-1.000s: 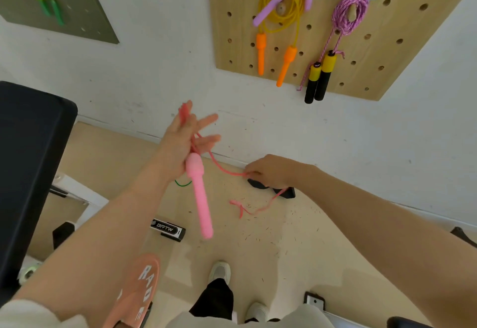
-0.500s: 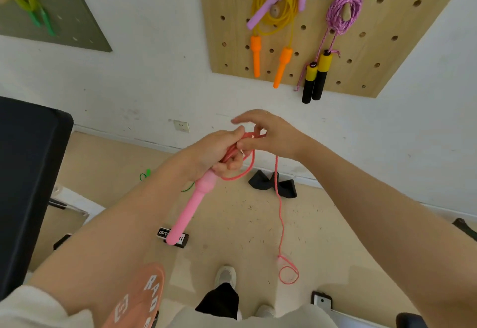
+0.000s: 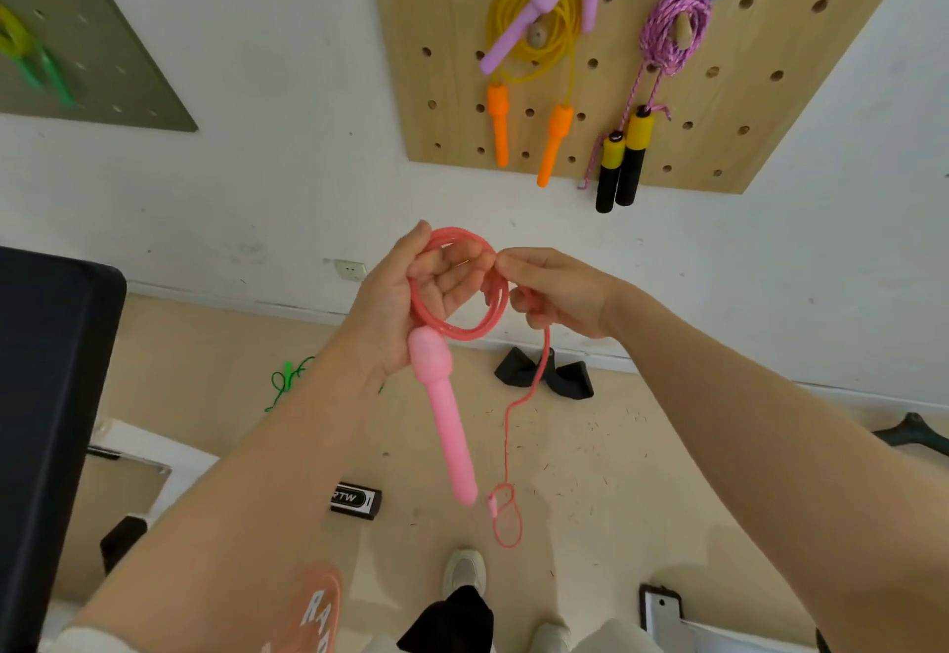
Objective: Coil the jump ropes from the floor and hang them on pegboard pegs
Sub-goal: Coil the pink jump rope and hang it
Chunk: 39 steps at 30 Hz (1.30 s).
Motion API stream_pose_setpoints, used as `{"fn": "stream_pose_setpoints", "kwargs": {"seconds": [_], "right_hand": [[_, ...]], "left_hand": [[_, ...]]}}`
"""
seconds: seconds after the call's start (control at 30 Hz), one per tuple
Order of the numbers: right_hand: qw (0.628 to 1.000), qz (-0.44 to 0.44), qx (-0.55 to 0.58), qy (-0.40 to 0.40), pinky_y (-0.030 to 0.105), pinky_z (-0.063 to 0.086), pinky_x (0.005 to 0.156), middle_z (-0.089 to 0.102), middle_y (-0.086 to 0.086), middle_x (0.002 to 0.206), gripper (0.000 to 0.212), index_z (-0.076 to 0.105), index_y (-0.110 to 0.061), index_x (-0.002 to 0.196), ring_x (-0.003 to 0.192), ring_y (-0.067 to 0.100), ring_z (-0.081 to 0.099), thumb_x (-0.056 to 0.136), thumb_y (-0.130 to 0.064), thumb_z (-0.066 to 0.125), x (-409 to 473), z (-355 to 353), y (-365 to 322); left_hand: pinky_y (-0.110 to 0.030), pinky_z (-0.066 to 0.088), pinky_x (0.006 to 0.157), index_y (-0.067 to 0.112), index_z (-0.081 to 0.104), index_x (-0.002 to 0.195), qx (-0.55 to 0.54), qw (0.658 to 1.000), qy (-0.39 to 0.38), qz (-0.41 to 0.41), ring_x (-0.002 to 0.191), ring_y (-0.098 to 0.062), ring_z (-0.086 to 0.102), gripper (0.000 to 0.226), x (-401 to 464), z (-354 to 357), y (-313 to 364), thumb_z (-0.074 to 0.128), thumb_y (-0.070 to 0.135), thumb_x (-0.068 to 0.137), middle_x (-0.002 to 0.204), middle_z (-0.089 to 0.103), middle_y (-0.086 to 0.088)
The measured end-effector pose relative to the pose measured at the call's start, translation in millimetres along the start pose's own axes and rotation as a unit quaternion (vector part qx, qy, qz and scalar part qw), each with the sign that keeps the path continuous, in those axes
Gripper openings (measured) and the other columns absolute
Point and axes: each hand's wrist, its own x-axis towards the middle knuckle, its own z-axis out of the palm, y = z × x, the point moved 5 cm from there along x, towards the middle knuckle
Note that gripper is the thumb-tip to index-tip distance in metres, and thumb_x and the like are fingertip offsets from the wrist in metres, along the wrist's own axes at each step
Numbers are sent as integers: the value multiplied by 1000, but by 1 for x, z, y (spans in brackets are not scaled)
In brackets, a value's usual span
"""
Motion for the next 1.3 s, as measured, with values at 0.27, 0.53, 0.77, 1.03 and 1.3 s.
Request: {"fn": "stream_pose_setpoints", "kwargs": {"seconds": [0.27,0.53,0.77,1.03,1.3], "right_hand": [[927,109,-356,49,26,36,72,50,-3,79,25,57,-15,92,76,16,46,99,-23,34,20,5,34],[808,44,-579,-101,26,37,64,47,-2,77,20,54,-10,79,72,19,44,94,-16,44,55,73,-5],[885,126,-441,-75,22,50,67,65,-2,65,17,67,-14,89,60,12,62,83,-29,63,27,29,-23],[822,134,-553,-33,33,39,77,56,8,90,35,59,-1,102,80,20,48,100,-25,34,16,8,-2],[820,-3,-573,-23,30,42,66,54,-1,67,24,68,-11,82,66,16,47,91,-26,53,-16,2,-26]], "left_hand": [[-7,34,31,8,64,87,-186,982,-24,36,29,0,41,32,8,-42,32,41,30,87,112,68,-9],[-22,51,74,29,55,112,339,941,24,7,123,-39,49,22,41,-36,15,39,21,100,143,45,3],[-25,52,47,12,41,136,314,946,86,-11,50,-18,67,38,47,-57,29,43,17,98,144,41,5],[-19,41,42,15,27,138,345,929,125,43,39,-9,56,36,43,-14,12,29,16,102,99,67,-2],[-24,52,72,19,34,141,437,896,70,39,80,-19,68,41,31,28,-17,36,22,100,115,62,0]]}}
